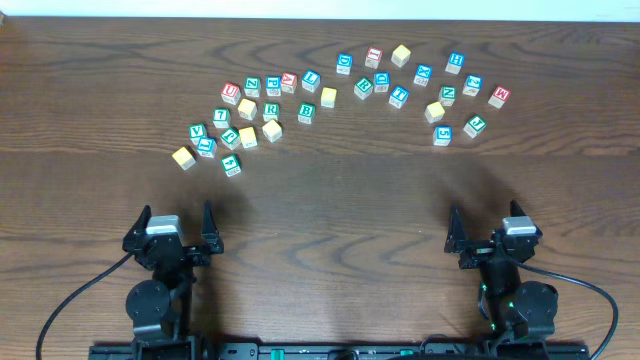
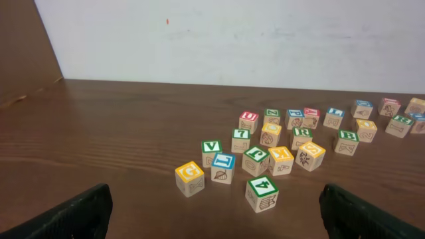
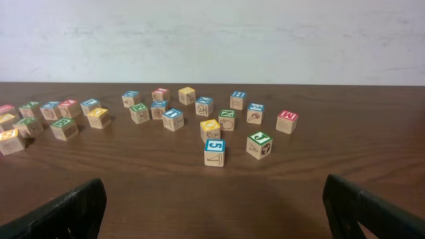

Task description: Spell out ROBOT

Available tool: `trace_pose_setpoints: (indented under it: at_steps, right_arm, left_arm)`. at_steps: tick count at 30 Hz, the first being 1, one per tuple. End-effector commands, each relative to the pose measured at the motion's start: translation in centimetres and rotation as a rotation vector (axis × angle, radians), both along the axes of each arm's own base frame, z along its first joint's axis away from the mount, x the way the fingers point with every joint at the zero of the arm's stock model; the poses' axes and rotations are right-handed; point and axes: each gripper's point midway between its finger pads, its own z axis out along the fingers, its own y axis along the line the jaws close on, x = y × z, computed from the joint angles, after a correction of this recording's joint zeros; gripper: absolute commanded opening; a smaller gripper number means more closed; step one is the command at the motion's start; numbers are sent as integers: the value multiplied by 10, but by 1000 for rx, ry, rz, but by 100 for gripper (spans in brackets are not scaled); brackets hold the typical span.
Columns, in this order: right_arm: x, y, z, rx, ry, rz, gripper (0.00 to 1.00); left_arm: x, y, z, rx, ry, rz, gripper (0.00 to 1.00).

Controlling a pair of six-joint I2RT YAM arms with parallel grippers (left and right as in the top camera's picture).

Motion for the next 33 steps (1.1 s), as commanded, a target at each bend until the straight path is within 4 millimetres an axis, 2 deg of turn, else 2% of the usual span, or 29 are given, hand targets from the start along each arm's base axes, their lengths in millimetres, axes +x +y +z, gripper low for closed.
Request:
trace_pose_setpoints:
  at_steps: [1, 13, 26, 33]
  right_arm:
    - [0, -1, -2, 10, 9, -3, 99]
    - [0, -1, -2, 10, 9, -3, 99]
    - [0, -1, -2, 10, 9, -3, 99]
    - [0, -1, -2, 10, 9, -3, 99]
  left_arm:
    - [0, 0, -7, 2, 16, 3, 99]
    - [-1, 0, 12, 4, -13, 3, 99]
    - [7, 1, -7, -14, 82, 3, 99]
    - [10, 1, 0, -18, 62, 4, 99]
